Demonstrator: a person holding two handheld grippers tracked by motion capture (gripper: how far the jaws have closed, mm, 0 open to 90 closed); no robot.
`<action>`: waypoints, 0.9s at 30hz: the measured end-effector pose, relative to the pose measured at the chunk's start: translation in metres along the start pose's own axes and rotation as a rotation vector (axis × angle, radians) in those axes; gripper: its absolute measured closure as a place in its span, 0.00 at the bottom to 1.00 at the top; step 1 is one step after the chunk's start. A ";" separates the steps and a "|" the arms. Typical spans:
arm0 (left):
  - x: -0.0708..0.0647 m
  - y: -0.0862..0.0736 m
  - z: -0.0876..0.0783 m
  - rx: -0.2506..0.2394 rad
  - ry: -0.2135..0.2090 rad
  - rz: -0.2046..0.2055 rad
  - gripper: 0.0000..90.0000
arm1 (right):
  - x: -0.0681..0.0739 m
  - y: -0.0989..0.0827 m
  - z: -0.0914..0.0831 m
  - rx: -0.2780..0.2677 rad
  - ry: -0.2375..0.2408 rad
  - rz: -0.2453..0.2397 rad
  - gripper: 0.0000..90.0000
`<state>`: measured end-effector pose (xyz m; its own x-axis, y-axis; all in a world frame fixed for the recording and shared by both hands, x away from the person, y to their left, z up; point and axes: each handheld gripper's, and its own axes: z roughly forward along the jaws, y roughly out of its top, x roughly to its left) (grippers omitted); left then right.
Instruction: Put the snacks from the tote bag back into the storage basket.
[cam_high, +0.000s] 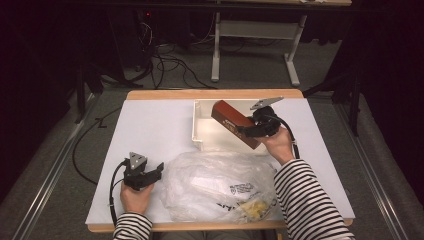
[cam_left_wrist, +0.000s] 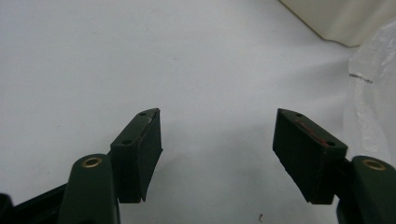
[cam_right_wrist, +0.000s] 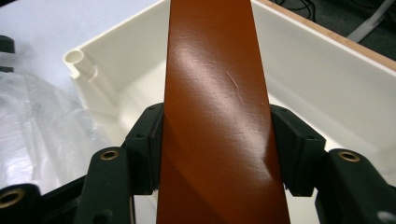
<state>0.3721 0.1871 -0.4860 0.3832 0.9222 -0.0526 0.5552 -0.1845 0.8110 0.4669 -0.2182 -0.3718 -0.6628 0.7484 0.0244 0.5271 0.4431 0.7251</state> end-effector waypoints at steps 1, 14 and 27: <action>0.000 0.000 0.000 0.000 0.000 -0.001 0.37 | -0.001 0.000 0.002 0.001 -0.001 -0.003 0.48; 0.000 0.000 0.000 0.001 0.002 0.003 0.36 | -0.004 -0.001 0.029 0.059 -0.018 0.010 0.47; 0.000 0.000 0.000 0.000 0.003 0.003 0.36 | -0.009 -0.003 0.052 0.105 -0.028 0.022 0.47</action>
<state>0.3722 0.1867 -0.4861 0.3827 0.9226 -0.0487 0.5544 -0.1871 0.8110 0.4984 -0.2007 -0.4100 -0.6363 0.7712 0.0189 0.5947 0.4747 0.6489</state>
